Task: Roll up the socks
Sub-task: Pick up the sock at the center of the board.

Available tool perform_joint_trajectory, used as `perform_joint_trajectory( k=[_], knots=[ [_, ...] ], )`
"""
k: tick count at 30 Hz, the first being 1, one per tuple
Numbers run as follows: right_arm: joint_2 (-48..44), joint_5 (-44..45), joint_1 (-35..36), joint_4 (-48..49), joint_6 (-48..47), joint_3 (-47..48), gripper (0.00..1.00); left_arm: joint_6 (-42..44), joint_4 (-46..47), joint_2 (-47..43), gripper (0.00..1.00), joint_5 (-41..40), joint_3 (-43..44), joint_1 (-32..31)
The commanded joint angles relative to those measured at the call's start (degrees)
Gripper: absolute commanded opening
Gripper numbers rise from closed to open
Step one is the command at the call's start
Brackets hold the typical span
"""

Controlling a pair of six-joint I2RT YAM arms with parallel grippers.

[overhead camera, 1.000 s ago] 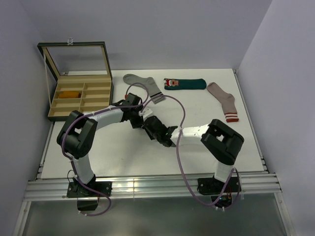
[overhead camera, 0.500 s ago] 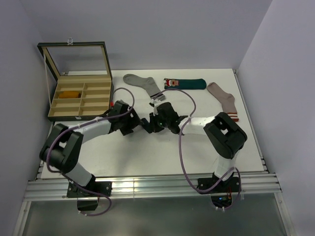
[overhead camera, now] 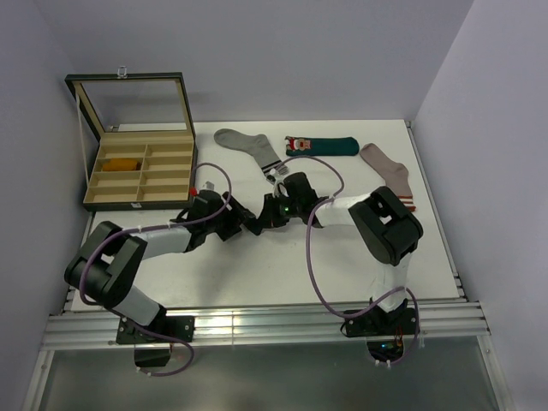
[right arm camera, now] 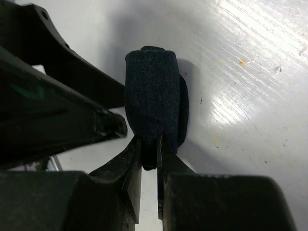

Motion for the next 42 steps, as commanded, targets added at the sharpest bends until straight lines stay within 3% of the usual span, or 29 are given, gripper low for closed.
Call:
perform_joint_trajectory(
  k=[1,10,33,42],
  knots=[
    [4.3,-2.9,-1.0,-7.2,2.9,-2.3,0.00,-2.1,6.4,1.1,0.74,0.6,-0.7,-1.1],
    [7.8,-6.1,-3.0,-5.8,7.1,-1.9,0.00,-2.7,-0.7,2.8,0.73,-4.3,-0.7,-1.7],
    [15.1,-13.8,-7.2,0.4,18.1,-3.2,0.01,-2.6,-11.8,10.4,0.64,-7.7,5.2,-2.8],
    [16.0,-14.3,-8.0,2.0,20.1,-3.2,0.04,-0.7,-18.9,15.7,0.48,-8.0,10.2,-4.0]
  ],
)
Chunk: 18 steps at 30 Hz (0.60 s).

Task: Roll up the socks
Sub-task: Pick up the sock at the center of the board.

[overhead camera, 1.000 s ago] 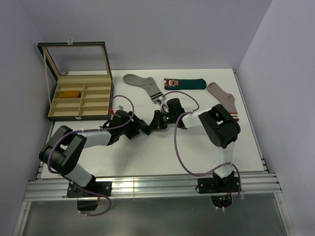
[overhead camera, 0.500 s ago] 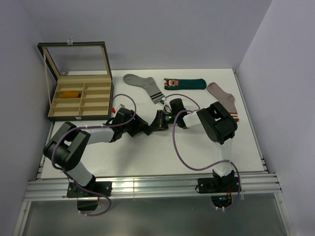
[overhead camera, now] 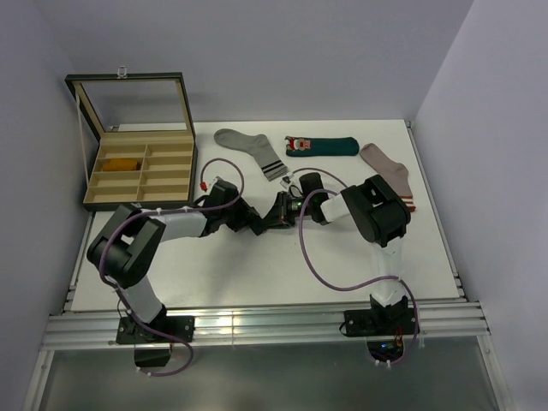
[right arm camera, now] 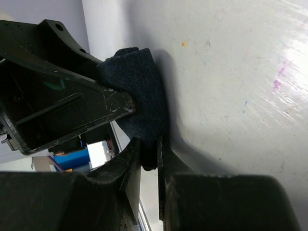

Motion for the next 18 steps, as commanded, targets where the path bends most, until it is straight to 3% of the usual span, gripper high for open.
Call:
perform_joint_trajectory(
  k=[1,2,4,5,9,14,18],
  knots=[
    [4.6,5.4,0.7,-10.0,-1.9,-2.9,0.05,2.8,-12.2,6.4,0.45,-2.7,-0.2,-1.4],
    [4.4,5.6,0.7,-10.0,-2.0,-2.9,0.12,2.9,-12.8,6.9,0.38,-2.6,0.2,-1.4],
    [3.1,6.1,0.7,-10.4,-2.8,-3.1,0.16,3.1,-13.2,7.9,0.30,-2.4,0.6,-1.4],
    [2.2,6.5,0.7,-10.6,-3.2,-3.3,0.20,3.4,-14.0,8.2,0.21,-2.5,1.3,-1.4],
    [-3.5,10.9,0.7,-14.4,-6.6,-4.1,0.33,4.1,-15.4,8.8,0.00,-2.8,2.5,-1.4],
    [-15.6,17.7,0.7,-20.1,-11.2,-5.6,0.48,4.9,-16.8,7.5,0.00,-3.3,3.9,-1.4],
    [-25.1,23.7,0.7,-24.1,-12.9,-7.4,0.53,5.4,-17.7,4.0,0.00,-3.3,5.8,-1.3]
  ],
)
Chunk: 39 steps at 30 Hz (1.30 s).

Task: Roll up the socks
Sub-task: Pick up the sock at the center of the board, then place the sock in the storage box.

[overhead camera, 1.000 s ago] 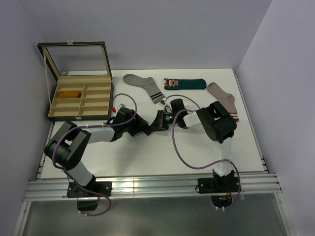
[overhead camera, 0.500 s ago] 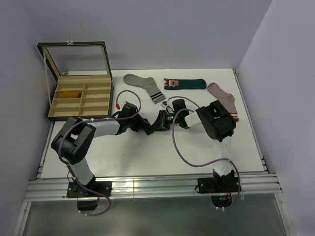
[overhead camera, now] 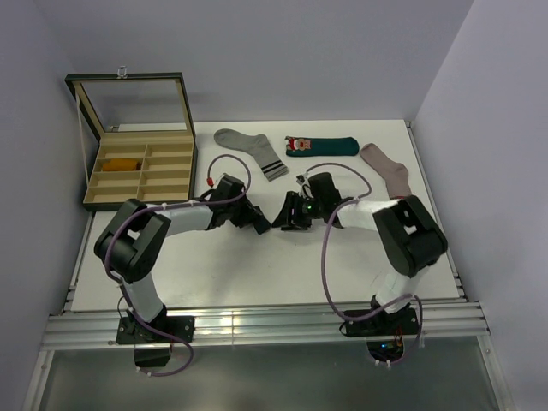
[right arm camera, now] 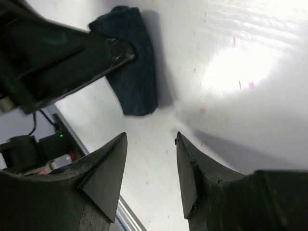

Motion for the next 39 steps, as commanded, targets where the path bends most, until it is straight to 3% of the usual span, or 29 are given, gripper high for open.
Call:
perform_joint_trajectory(
  k=[1,8,12,15,16,19,30,39],
  knots=[
    [-9.4,9.9,0.3,-7.7,-4.9,-1.8,0.54,3.8,-12.4,-0.1,0.00,-3.5,-0.2,0.0],
    [-29.4,24.9,0.3,-16.4,-10.0,-3.5,0.62,5.6,-17.2,-6.9,0.00,-4.3,7.1,3.4],
    [-41.9,33.8,0.3,-21.3,-13.0,-2.0,0.69,6.8,-20.2,-11.2,0.00,-4.8,10.6,8.8],
    [-46.5,40.2,0.1,-24.6,-14.0,0.2,0.79,7.8,-22.3,-13.2,0.00,-4.5,13.0,13.3],
    [-48.8,41.9,0.0,-25.1,-14.0,0.6,0.87,8.1,-22.9,-13.6,0.00,-4.1,13.5,14.6],
    [-53.2,45.8,-0.1,-25.6,-14.0,1.3,1.00,9.2,-24.0,-13.8,0.00,-3.1,15.8,19.8],
    [-54.3,48.4,-0.1,-24.0,-14.9,0.2,1.00,9.4,-25.5,-5.8,0.00,0.6,28.2,39.4],
    [-50.5,49.9,-0.2,-23.6,-16.2,2.4,1.00,6.6,-19.6,3.1,0.00,4.3,32.1,48.7]
  ],
)
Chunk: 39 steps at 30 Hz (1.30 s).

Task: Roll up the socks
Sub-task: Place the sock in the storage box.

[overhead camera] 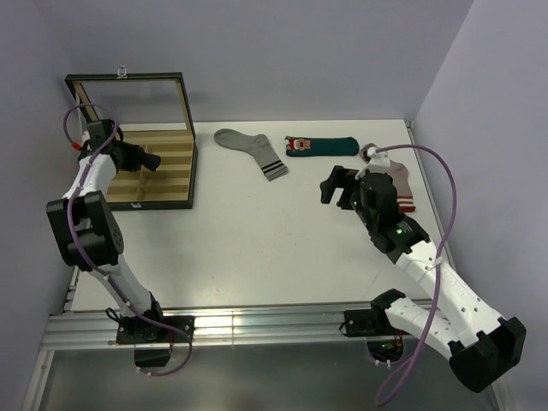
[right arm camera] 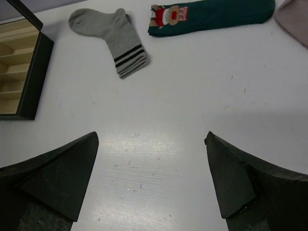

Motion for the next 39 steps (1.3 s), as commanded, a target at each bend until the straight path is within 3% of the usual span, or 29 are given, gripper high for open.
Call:
perform_joint_trajectory(
  k=[1,9,17,39],
  knots=[
    [1.7,1.8,-0.2,1.2,-1.6,3.7,1.00,-0.7,2.7,2.1,0.00,1.4,4.2,1.6],
    [6.2,0.0,-0.4,2.0,-2.2,5.4,1.00,0.1,-0.8,3.7,0.00,-2.8,5.2,6.0],
    [6.3,-0.5,-0.4,2.7,-3.1,4.7,1.00,0.5,4.2,4.9,0.00,-2.9,0.5,11.0],
    [6.4,-1.4,-0.5,4.2,-3.7,3.0,1.00,0.3,11.1,7.0,0.00,-4.3,-6.6,12.2]
  ],
)
